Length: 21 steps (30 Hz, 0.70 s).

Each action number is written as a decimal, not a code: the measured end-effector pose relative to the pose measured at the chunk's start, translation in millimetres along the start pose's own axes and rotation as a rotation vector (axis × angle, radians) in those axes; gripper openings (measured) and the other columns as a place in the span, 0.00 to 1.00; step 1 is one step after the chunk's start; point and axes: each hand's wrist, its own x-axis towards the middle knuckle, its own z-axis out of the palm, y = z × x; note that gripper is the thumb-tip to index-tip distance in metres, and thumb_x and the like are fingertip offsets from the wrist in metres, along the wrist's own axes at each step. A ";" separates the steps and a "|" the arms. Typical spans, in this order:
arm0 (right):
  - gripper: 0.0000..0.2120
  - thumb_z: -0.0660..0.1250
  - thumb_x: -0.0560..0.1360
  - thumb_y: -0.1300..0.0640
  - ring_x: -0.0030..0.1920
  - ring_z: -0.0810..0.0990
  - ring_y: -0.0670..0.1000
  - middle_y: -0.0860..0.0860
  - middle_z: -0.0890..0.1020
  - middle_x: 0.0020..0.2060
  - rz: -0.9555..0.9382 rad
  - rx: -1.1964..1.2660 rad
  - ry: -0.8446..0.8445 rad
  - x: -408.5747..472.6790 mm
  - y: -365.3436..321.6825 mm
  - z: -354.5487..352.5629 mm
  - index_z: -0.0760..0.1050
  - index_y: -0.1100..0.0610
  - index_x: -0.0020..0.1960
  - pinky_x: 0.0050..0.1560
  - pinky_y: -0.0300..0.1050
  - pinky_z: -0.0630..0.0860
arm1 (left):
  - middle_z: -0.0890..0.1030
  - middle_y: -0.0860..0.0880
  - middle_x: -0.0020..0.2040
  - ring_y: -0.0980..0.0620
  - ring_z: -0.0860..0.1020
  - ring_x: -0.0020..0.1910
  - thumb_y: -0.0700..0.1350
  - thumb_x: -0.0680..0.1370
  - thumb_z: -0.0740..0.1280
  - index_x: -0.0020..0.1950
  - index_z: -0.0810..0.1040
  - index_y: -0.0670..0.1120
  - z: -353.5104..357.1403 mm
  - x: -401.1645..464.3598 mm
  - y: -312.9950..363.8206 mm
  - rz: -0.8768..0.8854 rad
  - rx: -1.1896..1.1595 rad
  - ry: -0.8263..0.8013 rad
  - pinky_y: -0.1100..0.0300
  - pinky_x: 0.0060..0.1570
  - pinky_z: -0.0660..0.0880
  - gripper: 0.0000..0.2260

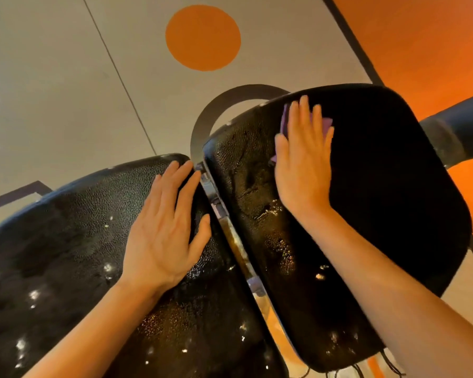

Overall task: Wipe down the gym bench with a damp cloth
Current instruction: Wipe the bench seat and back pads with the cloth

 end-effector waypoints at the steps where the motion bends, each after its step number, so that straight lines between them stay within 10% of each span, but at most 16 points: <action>1: 0.26 0.46 0.82 0.51 0.78 0.49 0.56 0.55 0.53 0.78 -0.045 -0.032 0.016 -3.1 -13.5 3.8 0.51 0.57 0.77 0.77 0.57 0.47 | 0.62 0.43 0.76 0.46 0.55 0.79 0.54 0.80 0.57 0.76 0.62 0.40 0.7 0.6 0.6 0.002 0.002 0.003 0.53 0.78 0.48 0.28; 5: 0.25 0.51 0.81 0.55 0.78 0.48 0.53 0.53 0.54 0.78 -0.642 -0.132 -0.170 -32.0 -1.9 4.7 0.52 0.56 0.77 0.77 0.55 0.48 | 0.63 0.43 0.76 0.46 0.55 0.79 0.54 0.80 0.57 0.76 0.62 0.39 -1.1 0.4 1.7 -0.002 0.005 0.013 0.53 0.78 0.50 0.28; 10: 0.25 0.47 0.82 0.55 0.78 0.46 0.54 0.54 0.51 0.78 -0.058 -0.001 -0.057 5.2 7.3 -3.0 0.48 0.56 0.78 0.77 0.58 0.46 | 0.64 0.42 0.75 0.45 0.56 0.78 0.54 0.80 0.56 0.75 0.63 0.38 0.5 1.0 1.2 0.007 0.001 0.015 0.52 0.78 0.50 0.28; 15: 0.25 0.53 0.81 0.55 0.78 0.50 0.55 0.53 0.55 0.78 -0.671 -0.168 -0.119 -25.4 -48.8 17.6 0.55 0.56 0.77 0.77 0.57 0.50 | 0.64 0.41 0.75 0.44 0.55 0.78 0.53 0.79 0.57 0.75 0.62 0.38 0.3 1.0 0.2 0.010 0.013 0.005 0.51 0.78 0.50 0.29; 21: 0.26 0.51 0.81 0.54 0.78 0.46 0.52 0.50 0.51 0.78 -0.649 -0.160 -0.275 -106.6 8.4 -8.6 0.51 0.54 0.78 0.76 0.57 0.54 | 0.64 0.42 0.75 0.45 0.55 0.78 0.54 0.80 0.57 0.75 0.63 0.39 -2.3 1.6 0.0 0.017 -0.007 0.018 0.52 0.78 0.50 0.28</action>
